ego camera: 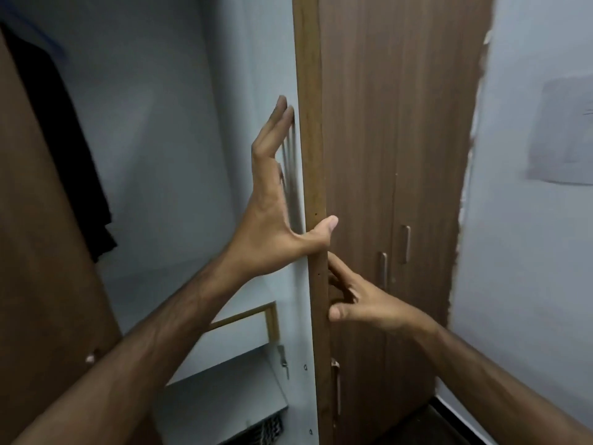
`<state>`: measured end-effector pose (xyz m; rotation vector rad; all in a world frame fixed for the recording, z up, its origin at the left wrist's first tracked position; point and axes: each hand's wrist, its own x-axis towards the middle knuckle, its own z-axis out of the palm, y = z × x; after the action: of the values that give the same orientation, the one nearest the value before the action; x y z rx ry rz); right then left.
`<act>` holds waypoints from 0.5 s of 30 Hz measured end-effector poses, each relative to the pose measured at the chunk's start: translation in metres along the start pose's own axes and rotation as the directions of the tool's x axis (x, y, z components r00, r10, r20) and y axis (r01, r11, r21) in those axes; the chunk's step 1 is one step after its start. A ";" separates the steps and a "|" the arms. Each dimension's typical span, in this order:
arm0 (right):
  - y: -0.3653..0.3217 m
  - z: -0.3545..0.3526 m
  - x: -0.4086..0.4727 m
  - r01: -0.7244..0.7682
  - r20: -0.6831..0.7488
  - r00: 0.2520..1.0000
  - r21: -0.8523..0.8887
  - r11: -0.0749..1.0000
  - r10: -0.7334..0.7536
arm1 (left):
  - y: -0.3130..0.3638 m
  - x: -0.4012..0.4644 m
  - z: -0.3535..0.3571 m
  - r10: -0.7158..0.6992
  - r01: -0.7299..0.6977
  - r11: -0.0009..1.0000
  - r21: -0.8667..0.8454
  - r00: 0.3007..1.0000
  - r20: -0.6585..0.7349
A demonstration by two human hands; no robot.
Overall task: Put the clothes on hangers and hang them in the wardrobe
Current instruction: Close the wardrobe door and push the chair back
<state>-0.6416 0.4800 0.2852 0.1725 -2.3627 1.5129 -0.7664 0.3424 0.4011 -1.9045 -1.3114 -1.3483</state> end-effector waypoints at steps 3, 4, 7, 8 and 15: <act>0.010 0.023 0.022 0.031 0.079 0.996 -0.034 0.999 -0.028 | -0.010 -0.014 -0.033 -0.043 0.043 0.999 -0.010 0.999 0.034; 0.011 0.032 0.028 0.033 0.067 0.997 -0.045 0.998 -0.030 | -0.012 -0.020 -0.045 -0.065 0.065 0.998 -0.001 0.997 0.045; 0.019 0.066 0.042 0.042 -0.045 0.998 -0.076 0.996 -0.046 | -0.017 -0.042 -0.080 -0.178 0.177 0.984 0.033 0.983 0.040; 0.023 0.080 0.046 0.038 -0.085 0.995 -0.084 0.996 -0.045 | -0.019 -0.051 -0.091 -0.218 0.217 0.975 0.046 0.975 0.027; 0.067 0.184 0.081 -0.051 -0.142 0.989 -0.027 0.998 0.047 | -0.041 -0.114 -0.176 -0.410 0.450 0.816 0.362 0.893 -0.186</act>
<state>-0.7746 0.3489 0.1841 -0.0004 -2.2923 1.4591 -0.8911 0.1723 0.3658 -1.2924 -1.8782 -1.2301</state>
